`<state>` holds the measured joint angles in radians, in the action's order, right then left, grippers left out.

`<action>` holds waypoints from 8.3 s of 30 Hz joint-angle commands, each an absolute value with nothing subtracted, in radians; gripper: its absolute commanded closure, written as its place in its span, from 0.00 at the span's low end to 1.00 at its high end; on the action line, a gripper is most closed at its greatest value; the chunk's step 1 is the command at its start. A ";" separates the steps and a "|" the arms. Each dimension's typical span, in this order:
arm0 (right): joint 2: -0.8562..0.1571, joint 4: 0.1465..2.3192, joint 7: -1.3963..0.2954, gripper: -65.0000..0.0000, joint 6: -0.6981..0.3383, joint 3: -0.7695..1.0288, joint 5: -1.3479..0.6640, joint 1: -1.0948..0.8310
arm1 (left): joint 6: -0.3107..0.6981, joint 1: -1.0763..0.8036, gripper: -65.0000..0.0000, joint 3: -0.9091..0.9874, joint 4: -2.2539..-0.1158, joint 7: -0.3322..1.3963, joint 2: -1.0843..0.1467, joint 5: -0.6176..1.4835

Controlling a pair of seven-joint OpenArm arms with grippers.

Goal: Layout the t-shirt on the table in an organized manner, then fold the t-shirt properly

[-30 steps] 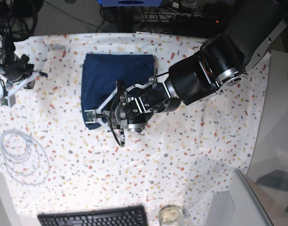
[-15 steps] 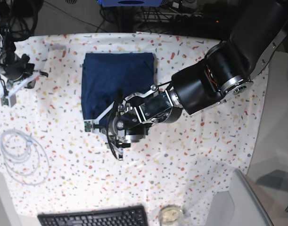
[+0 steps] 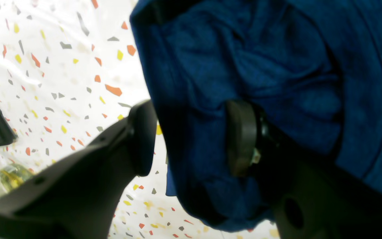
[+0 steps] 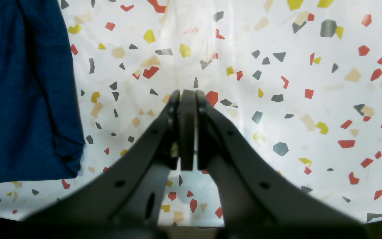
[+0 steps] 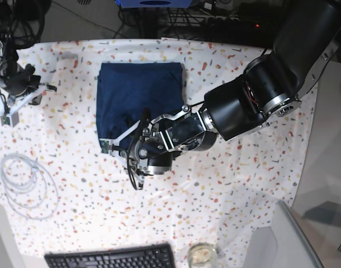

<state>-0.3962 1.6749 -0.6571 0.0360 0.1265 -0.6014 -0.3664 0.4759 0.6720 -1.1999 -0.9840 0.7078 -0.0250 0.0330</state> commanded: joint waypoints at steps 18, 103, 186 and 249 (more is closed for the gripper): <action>-0.414 1.692 -0.642 1.00 0.035 0.131 -0.604 -0.354 | 0.698 0.670 0.51 -0.951 -1.007 0.789 -0.015 0.031; -0.414 1.758 -0.642 1.00 -0.168 -0.050 -0.602 -0.300 | 0.587 0.386 1.00 -0.421 -1.205 0.832 -0.059 -0.093; -0.421 1.515 -0.449 1.00 -0.179 -0.527 -0.602 -0.162 | 0.430 -0.234 1.00 -0.140 -1.501 0.493 -0.024 -0.102; -0.059 0.125 0.414 1.00 0.142 -0.664 -0.237 -0.185 | 0.429 -0.185 1.00 -0.002 -0.124 -0.463 -0.199 -0.360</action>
<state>-0.0463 0.1253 0.4107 0.1322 -0.6651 -0.2344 -0.1761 0.4187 -0.1818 -0.0032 -0.1219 -0.4530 -0.1959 -0.3695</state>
